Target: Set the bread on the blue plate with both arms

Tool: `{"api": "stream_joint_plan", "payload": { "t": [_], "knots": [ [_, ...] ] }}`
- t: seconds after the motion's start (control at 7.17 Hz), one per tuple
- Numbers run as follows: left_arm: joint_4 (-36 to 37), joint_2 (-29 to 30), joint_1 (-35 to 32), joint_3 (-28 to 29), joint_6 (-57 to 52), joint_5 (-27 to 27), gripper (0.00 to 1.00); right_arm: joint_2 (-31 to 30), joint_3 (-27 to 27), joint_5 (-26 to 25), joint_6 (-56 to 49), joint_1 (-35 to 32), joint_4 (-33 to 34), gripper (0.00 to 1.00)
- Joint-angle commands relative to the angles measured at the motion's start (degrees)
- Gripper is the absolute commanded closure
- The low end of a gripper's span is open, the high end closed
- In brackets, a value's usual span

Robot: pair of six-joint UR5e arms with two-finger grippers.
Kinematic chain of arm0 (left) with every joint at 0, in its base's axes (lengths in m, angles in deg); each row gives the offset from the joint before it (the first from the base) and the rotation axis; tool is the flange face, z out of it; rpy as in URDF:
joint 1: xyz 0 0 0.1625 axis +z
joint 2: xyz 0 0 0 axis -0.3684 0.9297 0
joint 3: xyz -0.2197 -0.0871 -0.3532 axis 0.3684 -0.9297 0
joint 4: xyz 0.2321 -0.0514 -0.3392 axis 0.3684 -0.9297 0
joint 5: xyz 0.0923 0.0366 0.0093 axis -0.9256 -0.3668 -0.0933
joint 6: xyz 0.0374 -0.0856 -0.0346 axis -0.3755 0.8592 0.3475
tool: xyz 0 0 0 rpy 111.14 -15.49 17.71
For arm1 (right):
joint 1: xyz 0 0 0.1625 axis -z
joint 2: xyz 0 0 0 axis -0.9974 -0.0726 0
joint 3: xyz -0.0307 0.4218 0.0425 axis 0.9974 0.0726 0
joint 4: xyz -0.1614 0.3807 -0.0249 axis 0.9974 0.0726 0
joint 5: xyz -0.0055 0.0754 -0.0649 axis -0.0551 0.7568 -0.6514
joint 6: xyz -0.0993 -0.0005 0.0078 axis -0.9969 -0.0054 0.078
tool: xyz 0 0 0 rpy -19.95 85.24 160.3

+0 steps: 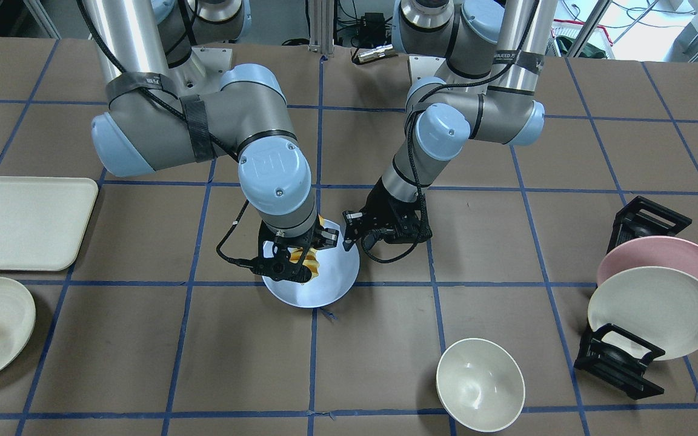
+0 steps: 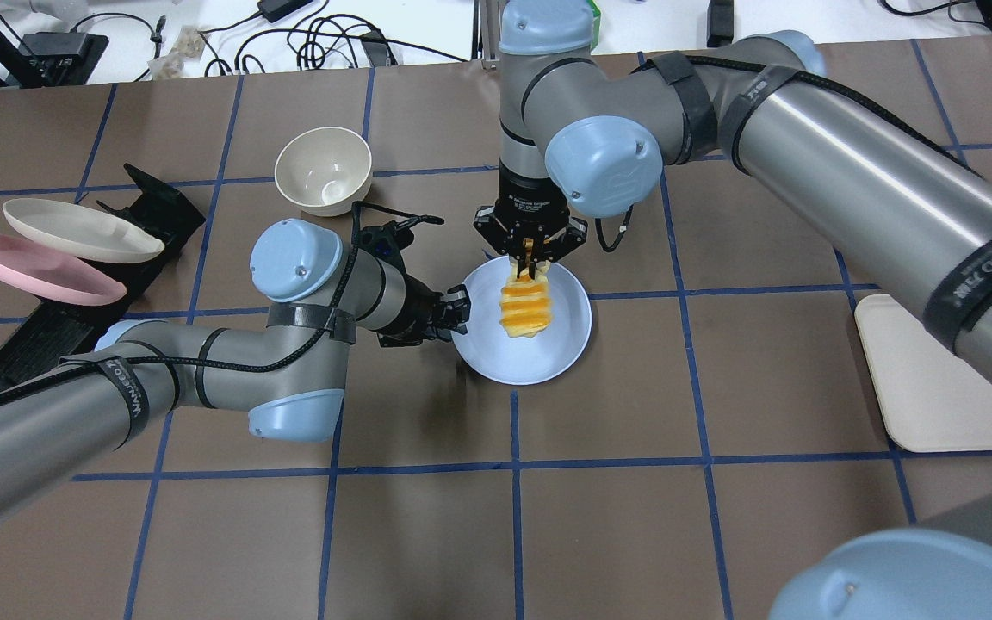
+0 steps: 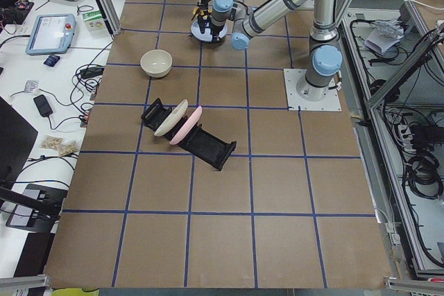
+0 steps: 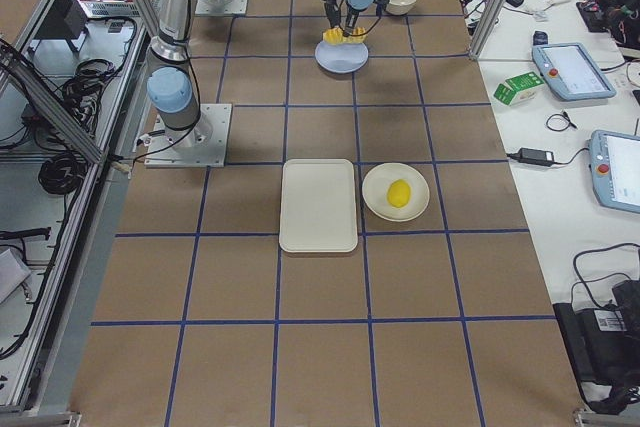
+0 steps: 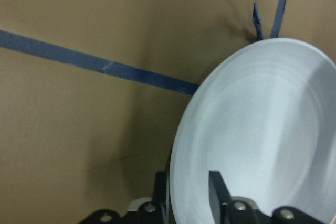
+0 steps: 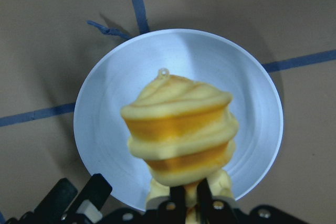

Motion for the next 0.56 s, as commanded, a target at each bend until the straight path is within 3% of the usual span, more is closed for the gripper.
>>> {"api": "stream_joint_plan", "payload": {
  "t": [0.0, 0.28, 0.42],
  "knots": [
    [-3.9, -2.9, 3.4, 0.5, -5.8, 0.1, 0.02, 0.5, -4.4, 2.0, 0.0, -0.1, 7.1, 1.00],
    [-18.2, -7.5, 6.1, 5.2, -19.0, -8.3, 0.00, 1.9, -5.0, 2.2, 0.0, -0.1, 9.2, 0.98],
    [-30.9, -9.7, 6.2, 12.1, -22.2, -11.6, 0.00, 2.0, -5.1, 2.1, 0.0, -0.1, 9.4, 0.43]
  ]
}}
